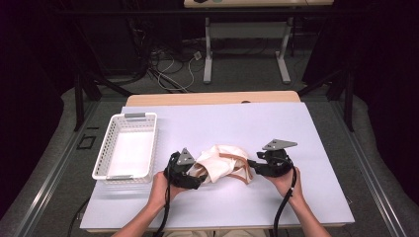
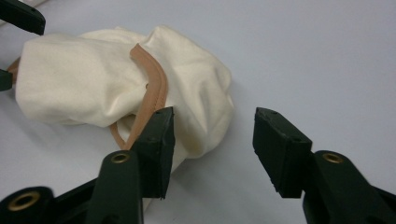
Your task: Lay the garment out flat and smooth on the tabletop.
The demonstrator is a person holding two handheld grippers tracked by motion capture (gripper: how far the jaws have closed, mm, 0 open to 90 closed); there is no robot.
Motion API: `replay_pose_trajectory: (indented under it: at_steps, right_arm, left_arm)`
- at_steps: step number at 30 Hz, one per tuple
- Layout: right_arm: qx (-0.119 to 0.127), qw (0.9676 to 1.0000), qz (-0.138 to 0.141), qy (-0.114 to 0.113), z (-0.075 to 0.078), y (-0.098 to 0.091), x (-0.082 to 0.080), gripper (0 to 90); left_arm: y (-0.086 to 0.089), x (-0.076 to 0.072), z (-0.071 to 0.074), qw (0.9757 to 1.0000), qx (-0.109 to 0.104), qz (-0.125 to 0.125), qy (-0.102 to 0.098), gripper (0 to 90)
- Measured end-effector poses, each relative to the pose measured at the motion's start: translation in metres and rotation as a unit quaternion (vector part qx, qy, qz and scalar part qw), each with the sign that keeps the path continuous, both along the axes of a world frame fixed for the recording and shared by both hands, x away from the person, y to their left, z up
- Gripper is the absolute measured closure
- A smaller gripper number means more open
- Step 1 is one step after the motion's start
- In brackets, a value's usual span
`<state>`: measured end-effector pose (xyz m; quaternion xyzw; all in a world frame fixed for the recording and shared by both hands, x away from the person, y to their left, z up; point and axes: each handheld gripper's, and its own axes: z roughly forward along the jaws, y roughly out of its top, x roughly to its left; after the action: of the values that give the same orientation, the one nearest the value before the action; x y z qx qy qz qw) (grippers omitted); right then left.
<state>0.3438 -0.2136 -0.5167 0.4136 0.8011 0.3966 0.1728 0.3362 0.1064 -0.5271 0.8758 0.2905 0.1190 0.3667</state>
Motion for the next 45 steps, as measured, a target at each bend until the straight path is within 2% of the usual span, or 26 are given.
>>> replay_pose_trajectory:
  at_steps: [4,8,11,13,15,20,24,26,31,34,36,43,45]
  right_arm:
    - [0.008,0.9999,0.003,-0.010,0.006,-0.001,-0.003,40.7]
    - [0.017,0.9995,0.015,-0.021,0.011,0.003,-0.006,39.0]
    - [0.007,0.9993,0.028,-0.025,0.012,0.011,-0.009,41.7]
    - [-0.002,0.9989,0.038,-0.028,0.011,0.017,-0.010,47.7]
    - [-0.014,0.9987,0.043,-0.024,0.007,0.022,-0.009,53.7]
    - [-0.035,0.9985,0.038,-0.021,-0.005,0.025,-0.005,77.0]
    - [-0.035,0.9988,0.029,-0.019,-0.009,0.021,-0.003,83.1]
    - [-0.034,0.9989,0.025,-0.020,-0.009,0.019,-0.002,83.8]
    - [-0.025,0.9992,0.006,-0.031,-0.005,0.011,-0.001,84.6]
    - [-0.022,0.9991,-0.009,-0.035,-0.004,0.005,0.000,84.6]
    - [-0.017,0.9992,-0.024,-0.029,-0.005,0.002,0.001,84.7]
    - [-0.023,0.9983,-0.050,-0.020,-0.008,-0.005,0.005,84.6]
    - [-0.020,0.9980,-0.058,-0.016,-0.009,-0.007,0.006,84.6]
  left_arm:
    - [-0.003,-0.003,0.001,0.9999,-0.004,-0.007,-0.008,21.2]
    - [-0.007,-0.006,0.002,0.9996,-0.008,-0.016,-0.020,17.8]
    - [-0.012,-0.008,0.001,0.9993,-0.007,-0.024,-0.028,18.4]
    - [-0.017,-0.010,-0.001,0.9991,-0.002,-0.029,-0.032,19.9]
    - [-0.023,-0.011,-0.003,0.9991,0.007,-0.028,-0.031,26.3]
    - [-0.030,-0.010,-0.012,0.9989,0.018,-0.021,-0.038,50.3]
    - [-0.030,-0.009,-0.017,0.9989,0.015,-0.024,-0.036,71.8]
    - [-0.030,-0.009,-0.019,0.9986,0.016,-0.030,-0.040,78.9]
    - [-0.024,-0.007,-0.013,0.9990,0.004,-0.026,-0.037,83.3]
    - [-0.016,-0.004,-0.008,0.9992,-0.011,-0.017,-0.035,83.8]
    - [-0.011,-0.002,-0.004,0.9992,-0.018,-0.013,-0.033,83.9]
    - [0.007,0.003,0.005,0.9984,-0.041,0.018,-0.034,84.3]
    - [0.011,0.006,0.005,0.9982,-0.038,0.030,-0.034,84.4]
